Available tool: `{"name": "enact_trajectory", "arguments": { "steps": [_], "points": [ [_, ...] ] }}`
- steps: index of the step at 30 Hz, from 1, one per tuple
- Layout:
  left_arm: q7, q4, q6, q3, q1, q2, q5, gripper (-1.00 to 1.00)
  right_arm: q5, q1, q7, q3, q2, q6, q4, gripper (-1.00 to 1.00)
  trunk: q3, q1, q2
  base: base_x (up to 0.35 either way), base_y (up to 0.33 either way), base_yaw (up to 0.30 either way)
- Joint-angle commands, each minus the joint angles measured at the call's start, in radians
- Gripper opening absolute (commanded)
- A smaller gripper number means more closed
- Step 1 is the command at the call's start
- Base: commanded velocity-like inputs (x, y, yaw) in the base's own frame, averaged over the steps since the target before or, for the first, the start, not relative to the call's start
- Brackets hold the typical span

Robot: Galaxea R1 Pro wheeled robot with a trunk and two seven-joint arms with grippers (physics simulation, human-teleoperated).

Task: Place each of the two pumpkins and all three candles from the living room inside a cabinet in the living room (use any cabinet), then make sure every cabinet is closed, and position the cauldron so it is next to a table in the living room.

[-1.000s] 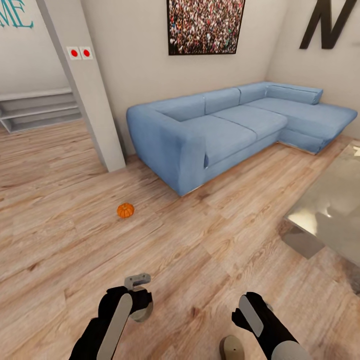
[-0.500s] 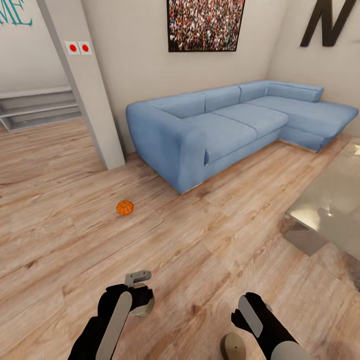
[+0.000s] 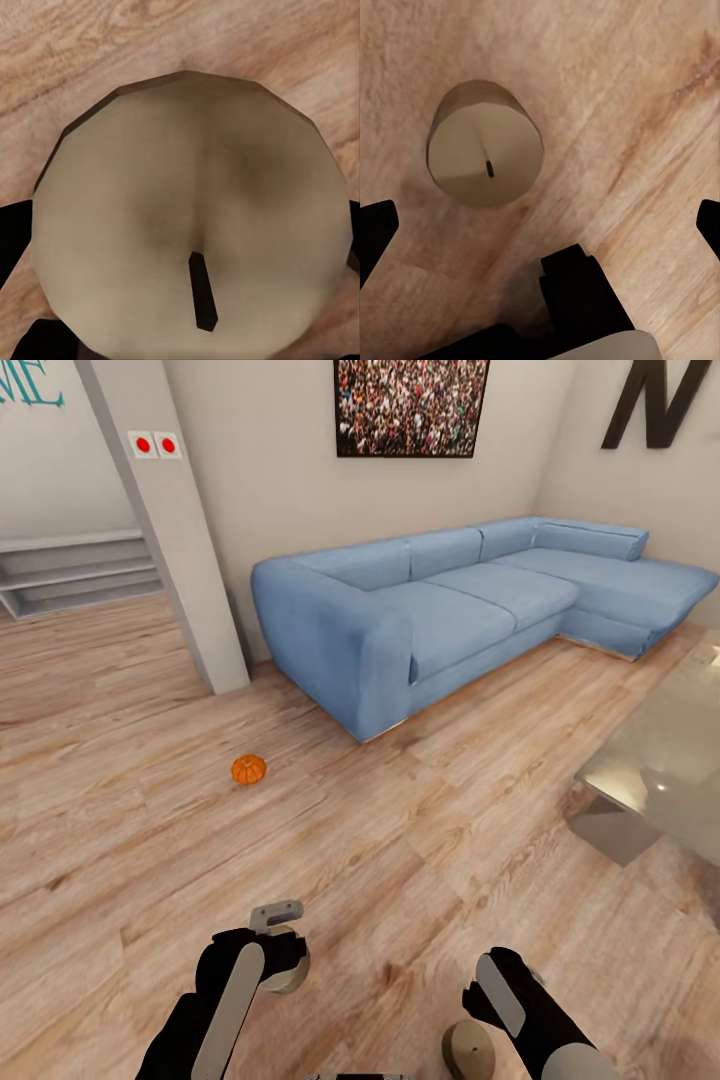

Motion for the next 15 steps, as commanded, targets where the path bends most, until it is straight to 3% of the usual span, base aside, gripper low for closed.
{"name": "enact_trajectory", "arguments": {
  "steps": [1, 5, 9, 15],
  "points": [
    [0.011, -0.001, 0.001, -0.001, -0.001, 0.000, 0.010, -1.00, -0.008, 0.000, -0.008, 0.005, -0.001, 0.001, 0.008, 1.00, -0.004, 0.004, -0.008, 0.000, 0.000, 0.000],
    [-0.003, -0.005, 0.002, 0.000, -0.001, 0.000, 0.022, -1.00, -0.003, -0.001, 0.050, 0.007, -0.001, -0.043, 0.029, 1.00, -0.017, 0.019, -0.036, 0.000, 0.000, 0.000],
    [-0.059, -0.022, 0.004, -0.001, -0.001, 0.004, 0.088, -1.00, 0.003, -0.008, 0.137, 0.009, -0.008, -0.078, 0.089, 1.00, -0.029, 0.034, -0.064, 0.000, 0.000, 0.000],
    [-0.073, -0.027, 0.004, -0.004, 0.001, 0.004, 0.108, -1.00, 0.005, -0.010, 0.161, 0.009, -0.006, -0.085, 0.104, 1.00, -0.048, 0.057, -0.106, 0.000, 0.000, 0.000]
  ]
}}
